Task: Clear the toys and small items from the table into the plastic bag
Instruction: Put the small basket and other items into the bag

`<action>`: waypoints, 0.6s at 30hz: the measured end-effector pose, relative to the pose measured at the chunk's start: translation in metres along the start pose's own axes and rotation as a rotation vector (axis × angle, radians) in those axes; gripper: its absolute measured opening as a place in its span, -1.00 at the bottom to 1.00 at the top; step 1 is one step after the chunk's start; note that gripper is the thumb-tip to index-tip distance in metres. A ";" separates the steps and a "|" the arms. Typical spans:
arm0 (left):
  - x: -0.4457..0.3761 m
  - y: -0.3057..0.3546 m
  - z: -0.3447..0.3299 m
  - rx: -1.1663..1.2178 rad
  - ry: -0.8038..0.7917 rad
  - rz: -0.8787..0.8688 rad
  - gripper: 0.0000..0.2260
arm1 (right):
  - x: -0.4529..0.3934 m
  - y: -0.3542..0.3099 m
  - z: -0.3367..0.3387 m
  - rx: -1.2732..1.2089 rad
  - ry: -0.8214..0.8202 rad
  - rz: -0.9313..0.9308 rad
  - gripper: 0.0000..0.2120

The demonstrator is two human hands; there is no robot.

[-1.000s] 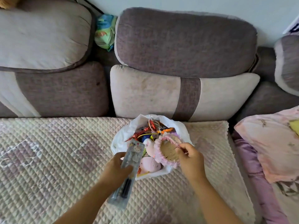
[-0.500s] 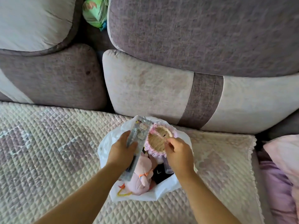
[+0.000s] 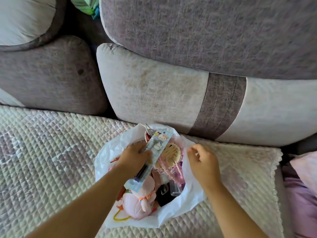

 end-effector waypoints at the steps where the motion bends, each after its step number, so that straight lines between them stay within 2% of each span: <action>1: -0.005 -0.001 0.004 0.022 0.025 0.015 -0.76 | -0.008 0.004 -0.005 0.044 -0.057 -0.077 -0.80; 3: -0.014 -0.002 0.012 0.059 0.122 0.020 -0.71 | -0.020 0.014 -0.013 0.135 -0.188 -0.204 -0.66; 5: -0.022 -0.001 0.016 0.102 0.183 -0.005 -0.65 | -0.029 0.019 -0.022 0.259 -0.287 -0.287 -0.73; 6: -0.025 0.001 0.017 0.113 0.192 -0.022 -0.64 | -0.030 0.019 -0.024 0.306 -0.314 -0.312 -0.78; 8: -0.030 0.005 0.016 0.084 0.179 -0.048 -0.66 | -0.034 0.018 -0.027 0.363 -0.299 -0.314 -0.70; 9: -0.032 0.007 0.014 0.054 0.161 -0.060 -0.68 | -0.036 0.016 -0.027 0.363 -0.254 -0.309 -0.70; 11: -0.037 0.012 0.012 -0.016 0.126 -0.089 -0.73 | -0.042 0.015 -0.020 0.238 -0.064 -0.294 -0.75; 14: -0.040 0.017 0.011 -0.131 -0.003 -0.098 -0.67 | -0.051 0.008 -0.002 -0.008 0.243 -0.247 -0.88; 16: -0.040 0.023 0.011 -0.302 -0.125 -0.132 -0.65 | -0.051 0.004 0.004 -0.078 0.306 -0.227 -0.92; 18: -0.040 0.030 0.012 -0.521 -0.212 -0.199 -0.65 | -0.050 0.004 0.005 -0.111 0.280 -0.238 -0.91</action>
Point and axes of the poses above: each hand's wrist, its own x-axis away from the middle knuckle, its own z-axis out of the back of the hand, y = z × x, the point moved 1 cm from there along -x, towards the middle knuckle, and after that the axes turned 1 degree about x, right-handed, at the moved point
